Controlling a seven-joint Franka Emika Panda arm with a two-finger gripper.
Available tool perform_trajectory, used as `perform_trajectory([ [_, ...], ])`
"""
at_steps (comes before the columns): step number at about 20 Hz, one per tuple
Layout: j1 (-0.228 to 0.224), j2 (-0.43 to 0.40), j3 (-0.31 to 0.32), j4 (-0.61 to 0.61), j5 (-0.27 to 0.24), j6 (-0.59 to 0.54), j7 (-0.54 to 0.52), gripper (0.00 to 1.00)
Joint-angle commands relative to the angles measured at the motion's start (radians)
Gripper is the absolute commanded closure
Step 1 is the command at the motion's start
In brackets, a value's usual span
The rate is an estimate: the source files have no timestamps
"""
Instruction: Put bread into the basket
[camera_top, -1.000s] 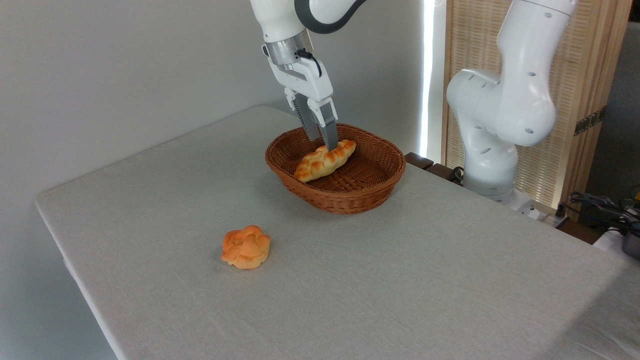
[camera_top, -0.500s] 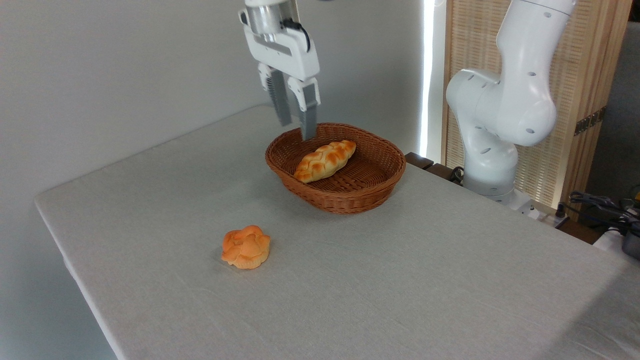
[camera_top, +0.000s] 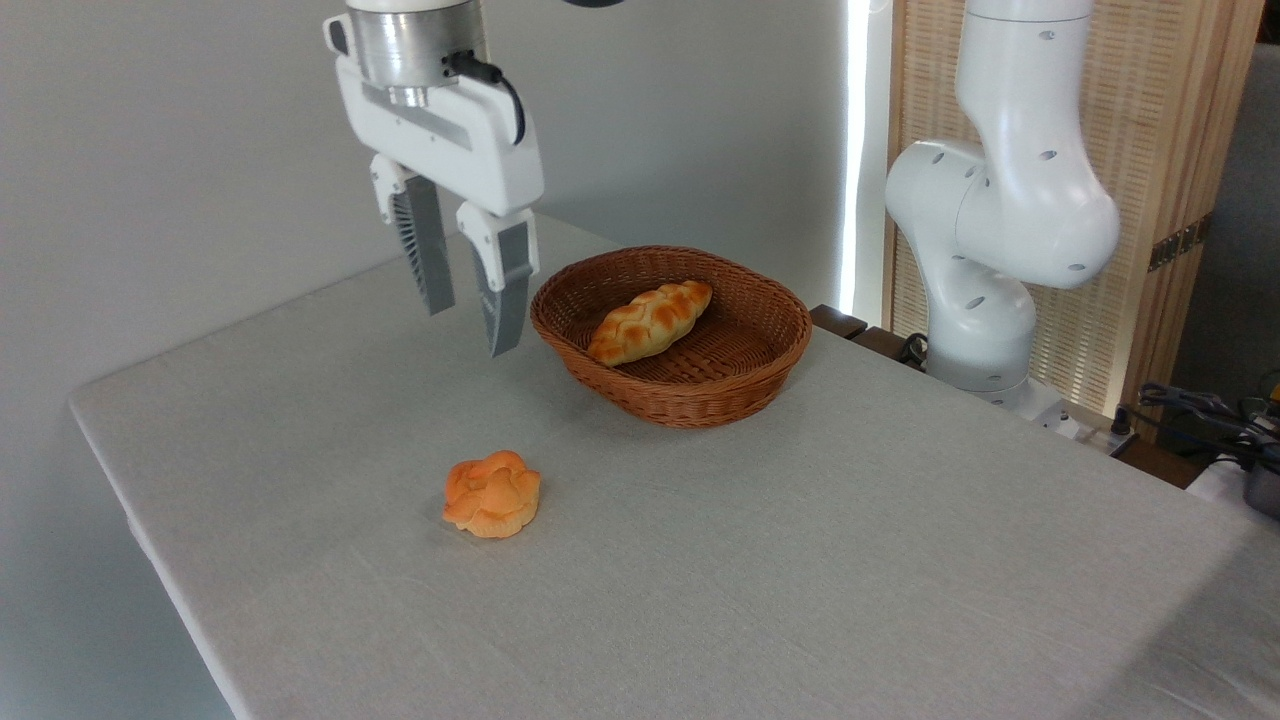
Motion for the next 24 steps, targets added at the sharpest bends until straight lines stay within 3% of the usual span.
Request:
perform_trajectory([
  [1,0.108,0.071,-0.069,0.139,-0.005,-0.063,0.033,0.0],
  [9,0.096,0.065,-0.06,0.142,-0.004,-0.105,0.047,0.0],
  [12,0.013,0.068,0.023,0.142,-0.002,-0.103,0.049,0.0],
  [16,0.005,0.068,0.034,0.142,0.0,-0.103,0.05,0.0],
  [20,-0.053,0.068,0.087,0.142,0.007,-0.102,0.05,0.0],
  [24,-0.053,0.068,0.088,0.142,0.007,-0.102,0.05,0.0],
])
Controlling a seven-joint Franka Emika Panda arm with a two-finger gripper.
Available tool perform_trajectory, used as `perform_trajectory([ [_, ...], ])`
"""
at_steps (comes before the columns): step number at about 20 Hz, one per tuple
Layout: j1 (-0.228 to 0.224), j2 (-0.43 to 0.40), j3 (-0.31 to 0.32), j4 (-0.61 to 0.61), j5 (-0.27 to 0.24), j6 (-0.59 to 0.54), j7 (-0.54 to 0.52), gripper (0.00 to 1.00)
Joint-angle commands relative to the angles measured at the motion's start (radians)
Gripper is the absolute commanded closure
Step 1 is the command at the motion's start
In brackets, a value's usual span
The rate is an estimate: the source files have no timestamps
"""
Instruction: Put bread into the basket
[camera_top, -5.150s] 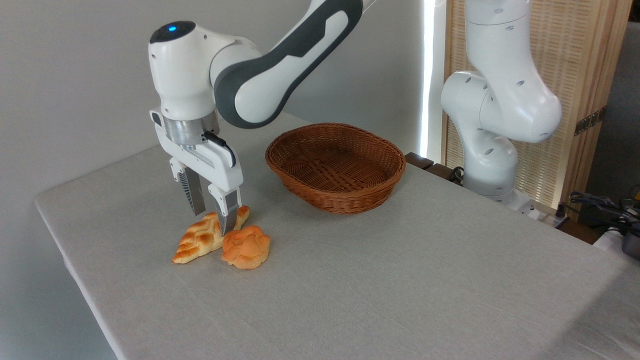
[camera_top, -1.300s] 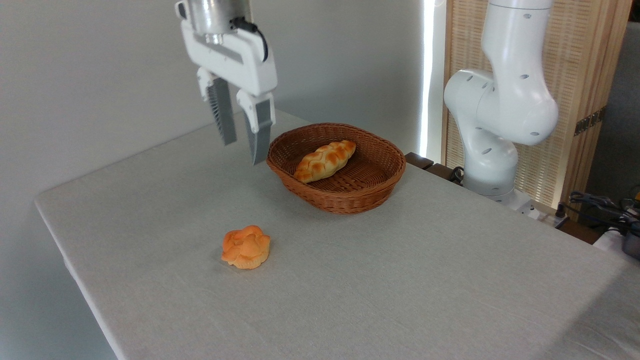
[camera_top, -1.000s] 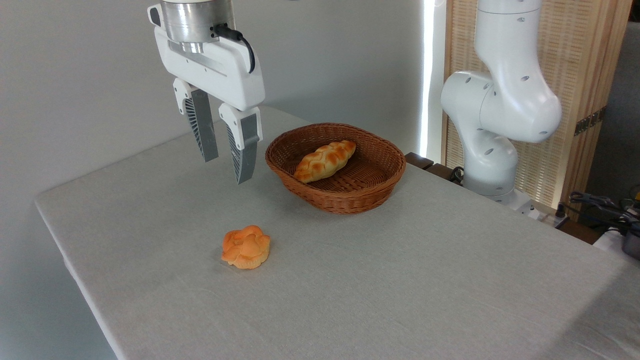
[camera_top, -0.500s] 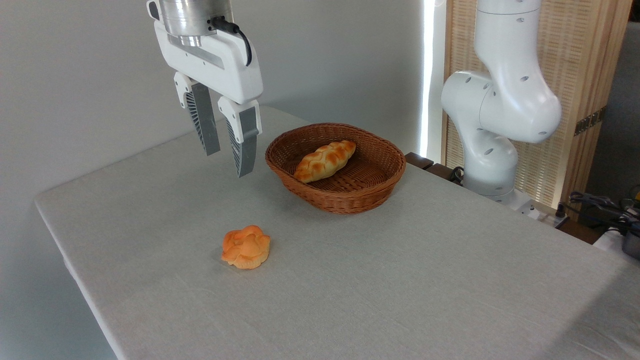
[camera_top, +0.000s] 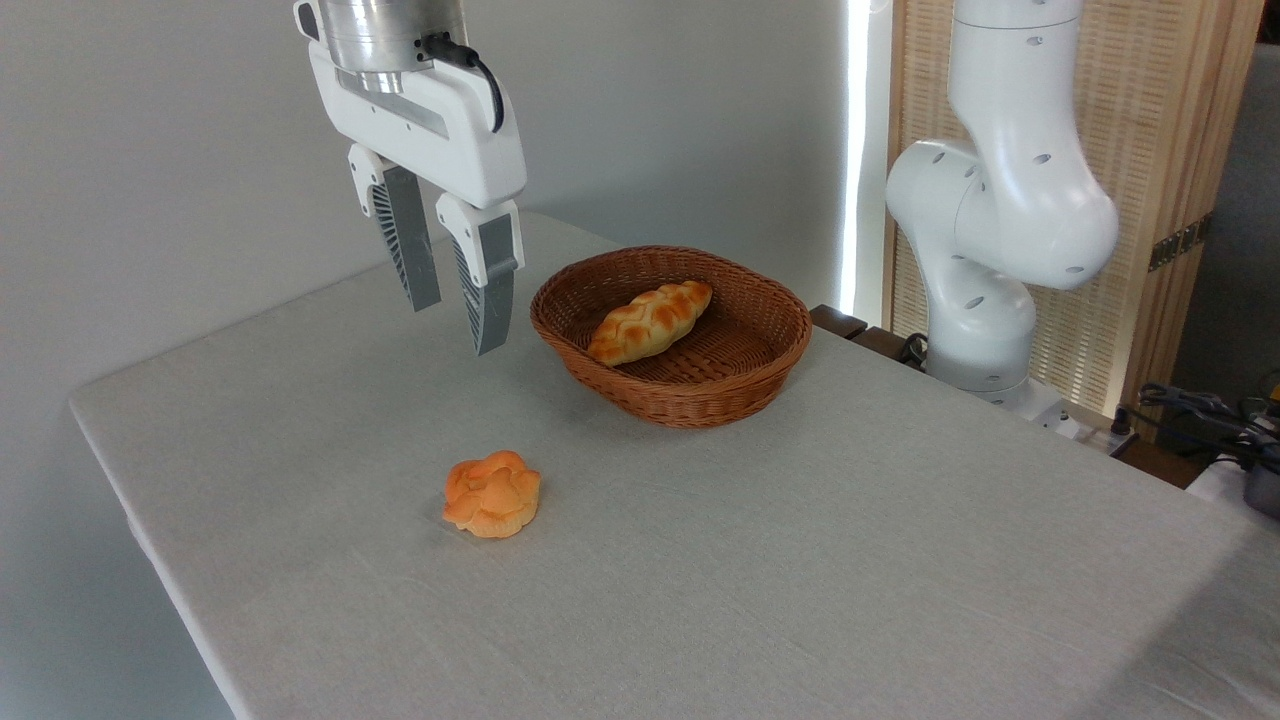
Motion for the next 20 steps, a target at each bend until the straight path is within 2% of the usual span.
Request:
perform_trajectory([
  [1,-0.018,0.007,0.024,0.02,0.007,-0.02,0.018,0.0],
  [9,-0.018,0.007,0.026,0.02,0.015,-0.015,0.016,0.0],
  [13,-0.018,0.007,0.024,0.021,0.074,-0.017,0.006,0.0],
  [20,-0.018,0.007,0.026,0.021,0.071,-0.017,0.006,0.0],
])
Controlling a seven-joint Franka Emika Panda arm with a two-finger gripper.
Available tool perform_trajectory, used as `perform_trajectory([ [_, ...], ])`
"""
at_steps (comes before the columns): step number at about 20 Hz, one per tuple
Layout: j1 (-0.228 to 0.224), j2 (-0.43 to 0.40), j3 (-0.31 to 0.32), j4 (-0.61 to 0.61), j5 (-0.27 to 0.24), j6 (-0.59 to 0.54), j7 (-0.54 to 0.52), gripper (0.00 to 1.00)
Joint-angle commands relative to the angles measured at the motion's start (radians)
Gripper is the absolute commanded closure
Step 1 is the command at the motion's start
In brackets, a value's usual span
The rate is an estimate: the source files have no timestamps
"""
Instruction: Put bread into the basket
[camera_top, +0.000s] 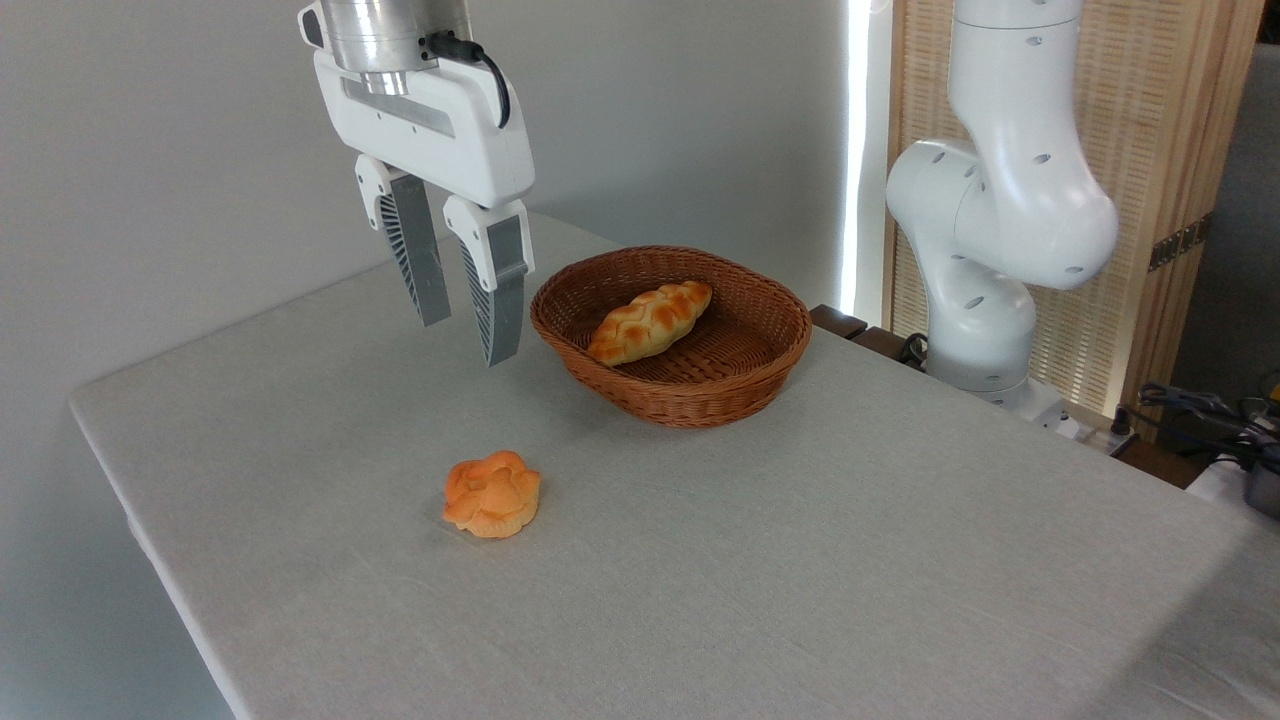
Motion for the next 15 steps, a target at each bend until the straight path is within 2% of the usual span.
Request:
perform_trajectory([
  [1,-0.015,0.007,0.016,0.021,0.012,-0.018,0.009,0.0],
  [15,-0.015,0.007,0.016,0.021,0.015,-0.052,0.004,0.0],
])
